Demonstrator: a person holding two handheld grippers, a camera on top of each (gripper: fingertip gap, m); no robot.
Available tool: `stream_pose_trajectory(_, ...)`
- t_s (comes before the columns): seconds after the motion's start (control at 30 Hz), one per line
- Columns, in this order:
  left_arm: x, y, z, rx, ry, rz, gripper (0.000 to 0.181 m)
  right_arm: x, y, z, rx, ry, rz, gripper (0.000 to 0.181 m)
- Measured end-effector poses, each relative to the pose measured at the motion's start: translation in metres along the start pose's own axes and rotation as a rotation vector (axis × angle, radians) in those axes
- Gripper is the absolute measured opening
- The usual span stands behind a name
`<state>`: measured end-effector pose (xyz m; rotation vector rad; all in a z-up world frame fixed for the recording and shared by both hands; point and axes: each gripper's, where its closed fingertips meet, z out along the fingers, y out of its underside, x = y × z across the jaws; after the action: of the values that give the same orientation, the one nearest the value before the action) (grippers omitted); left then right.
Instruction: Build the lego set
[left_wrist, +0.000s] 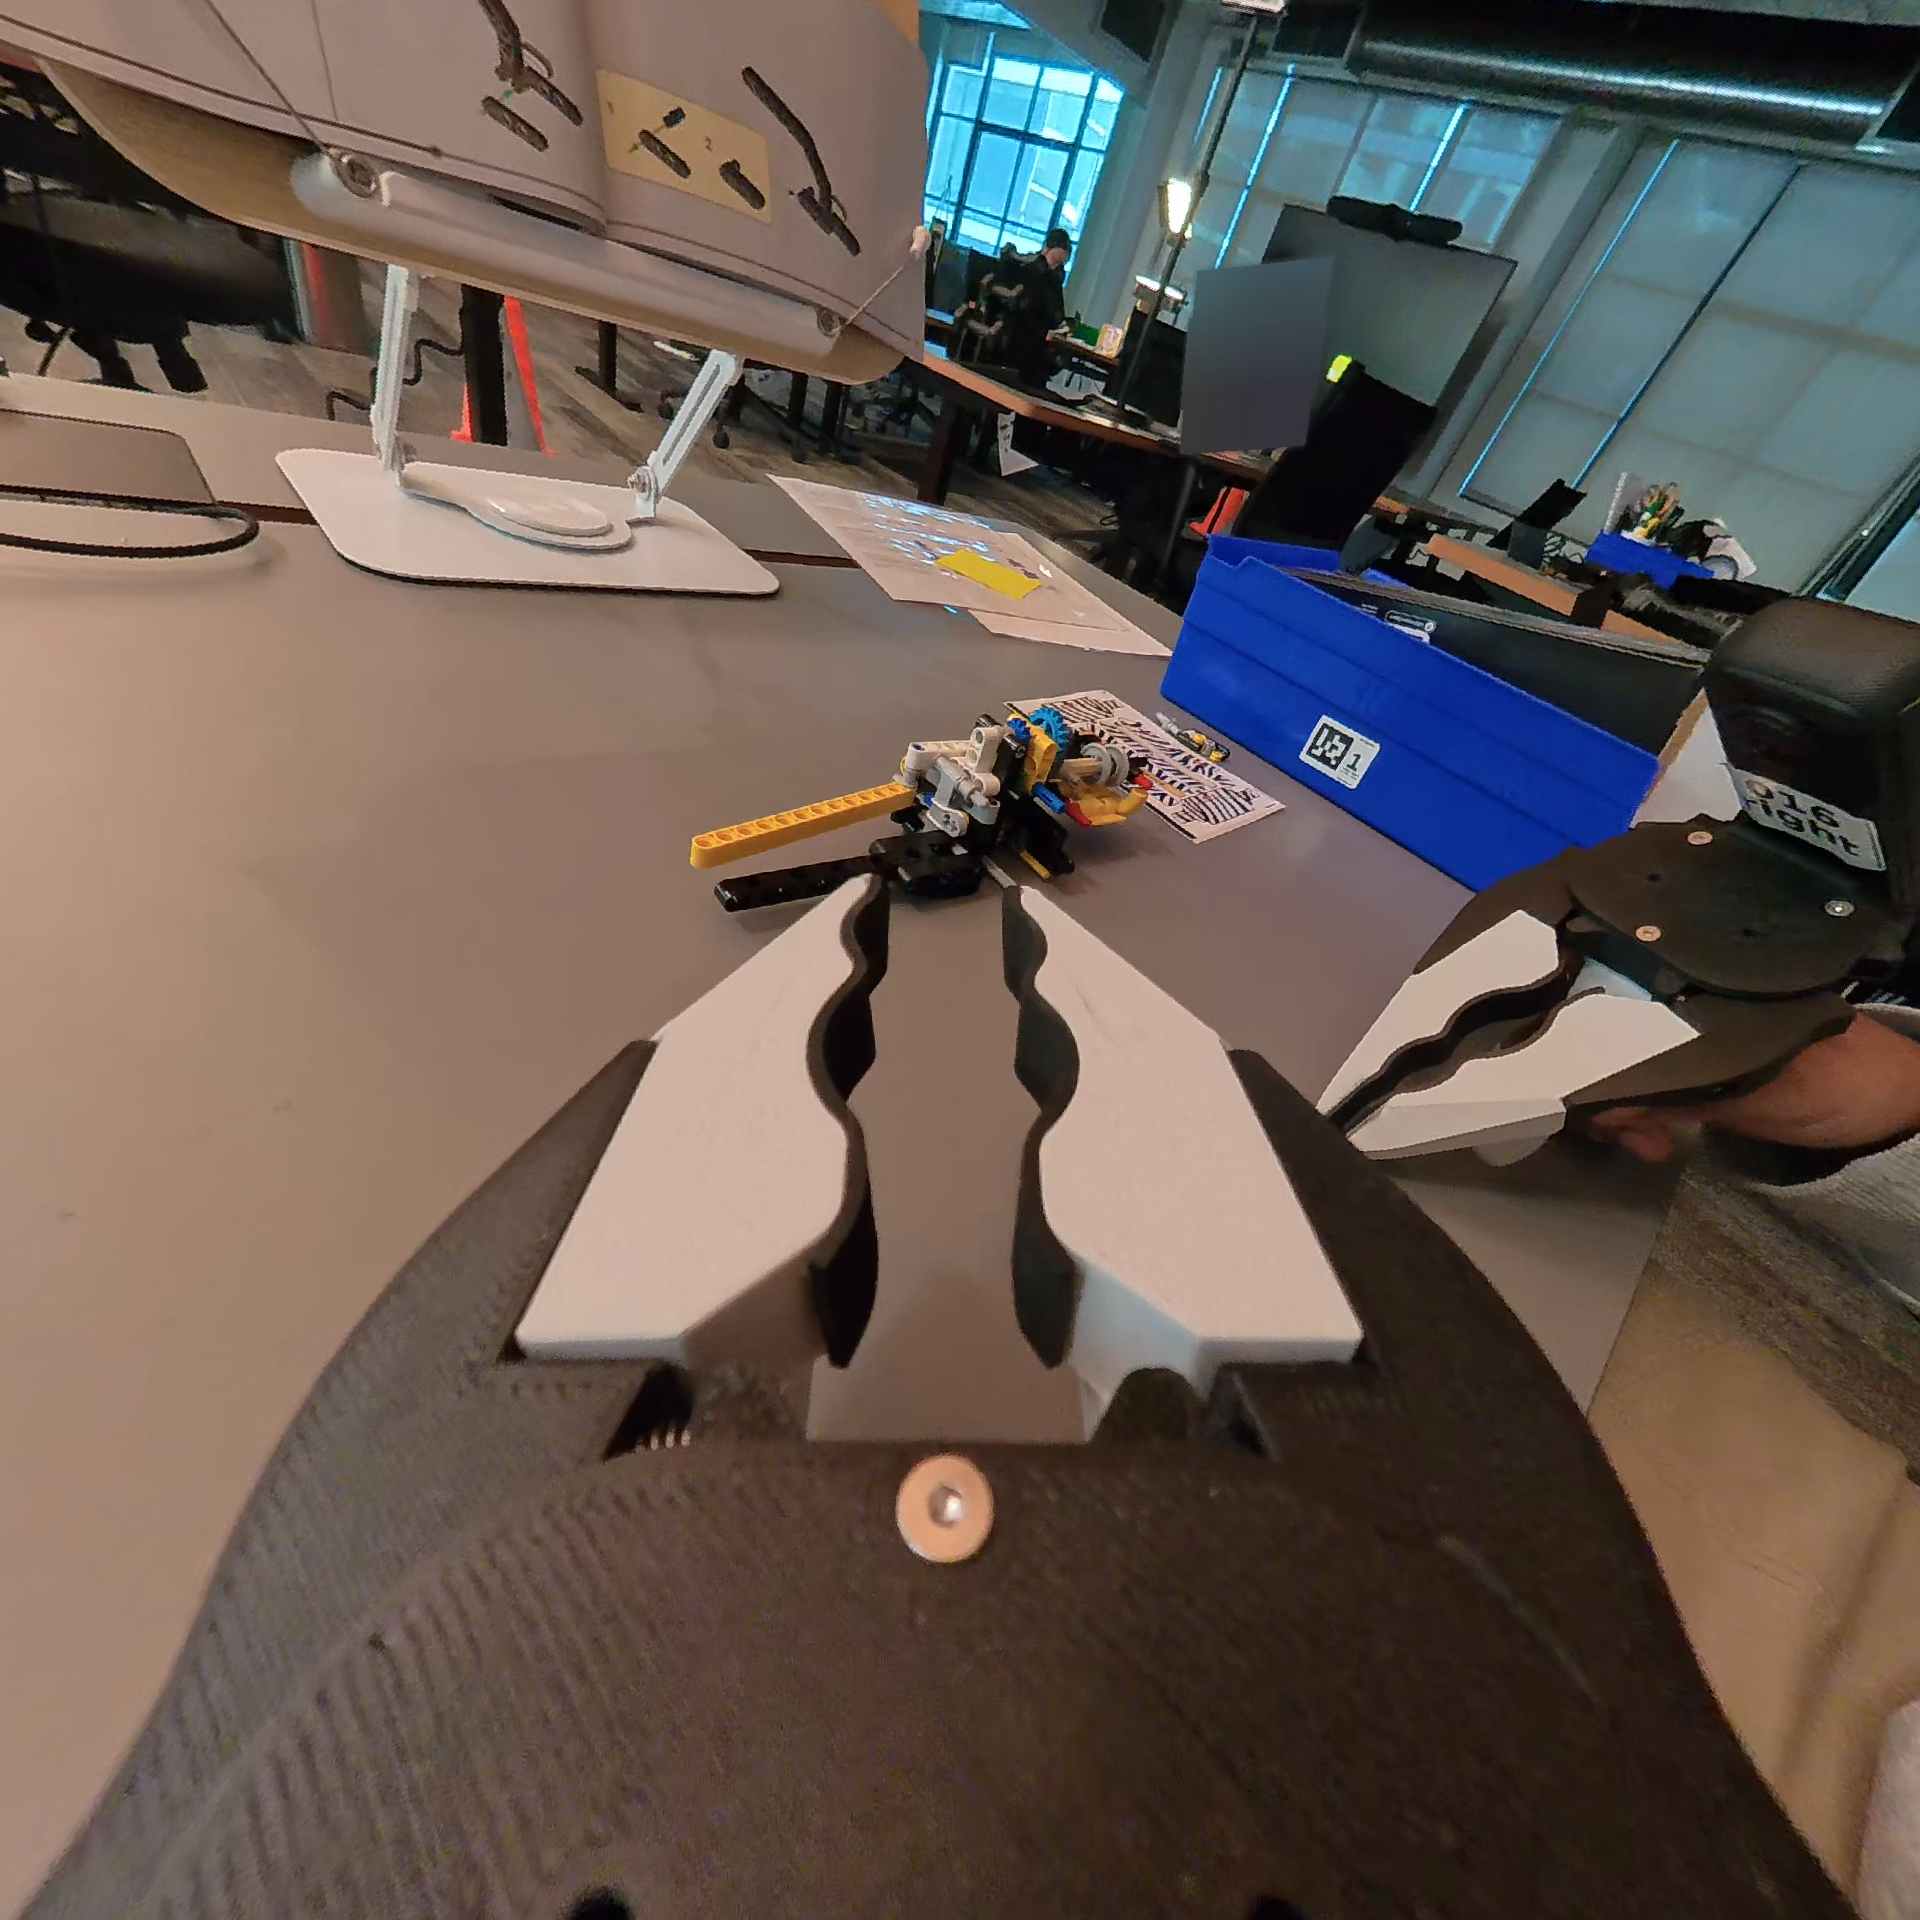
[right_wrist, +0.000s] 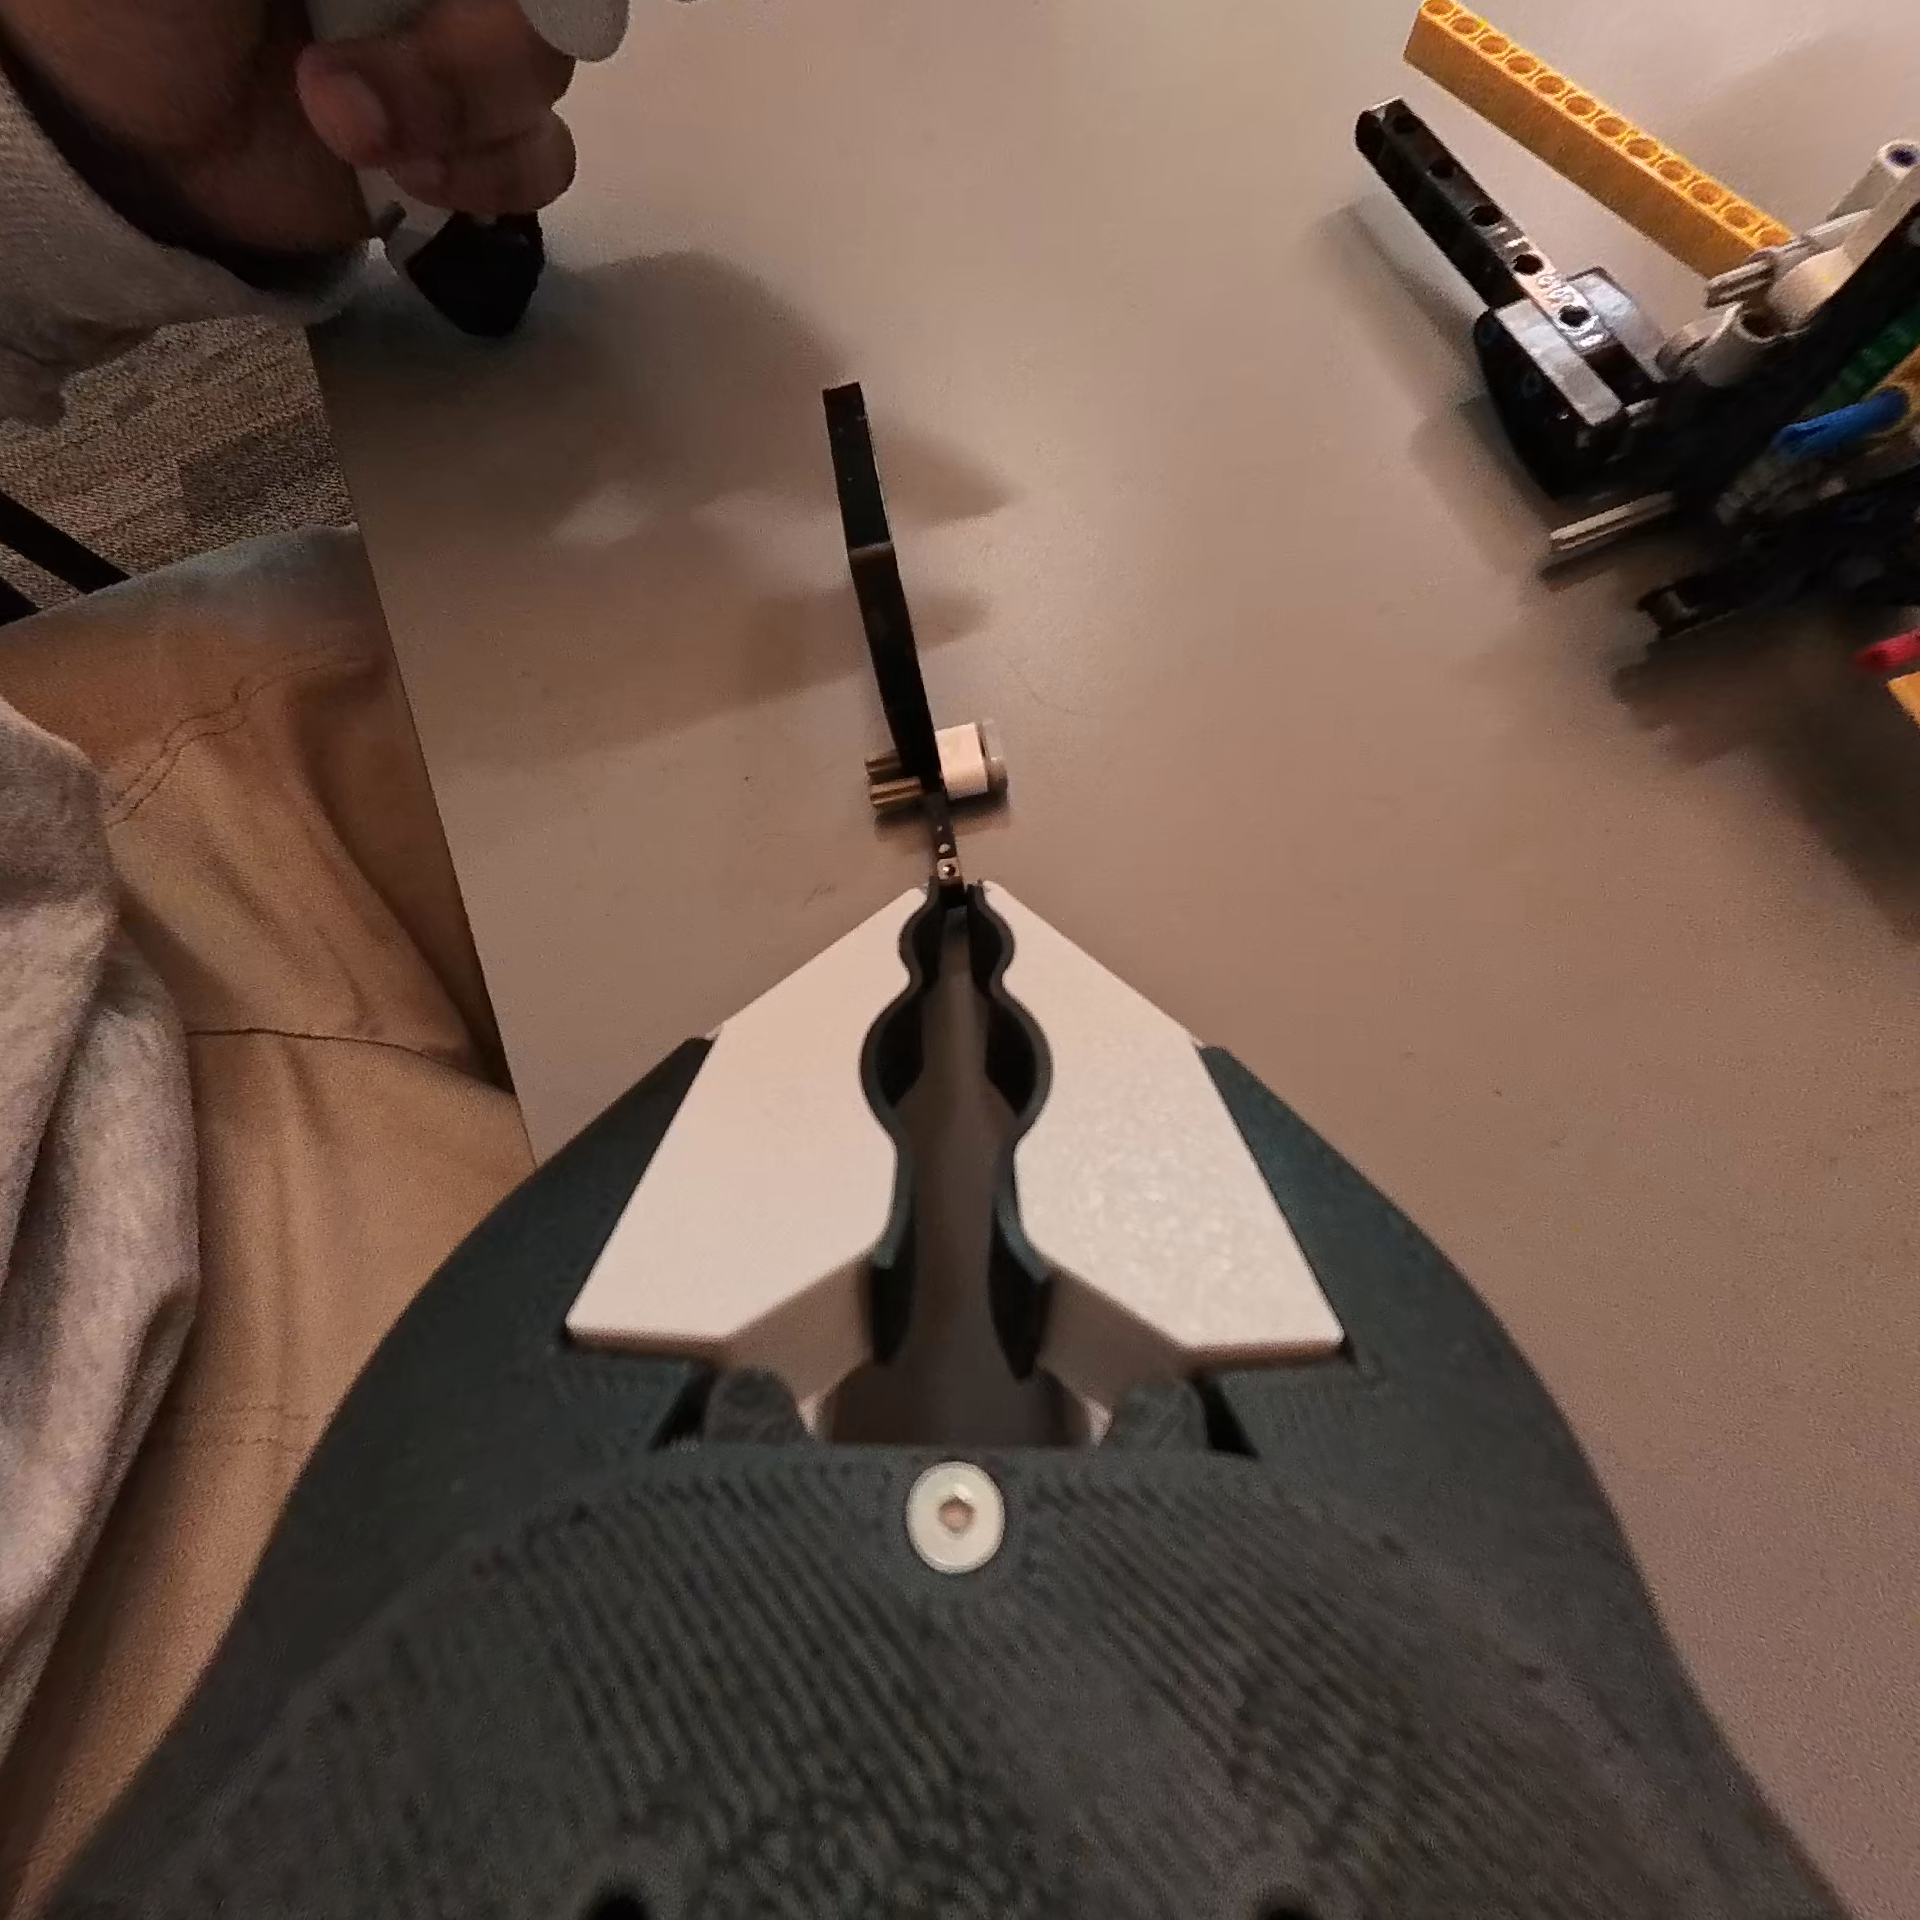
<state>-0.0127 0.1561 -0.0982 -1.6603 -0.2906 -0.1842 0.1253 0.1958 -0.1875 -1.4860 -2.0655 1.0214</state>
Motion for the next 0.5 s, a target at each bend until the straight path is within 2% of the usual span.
stream_pose_trajectory(0.5, -0.005, 0.0005, 0.0, -0.006, -0.013, -0.027, 0.026, 0.0001, 0.0001, 0.0001, 0.0, 0.001, -0.001, 0.003)
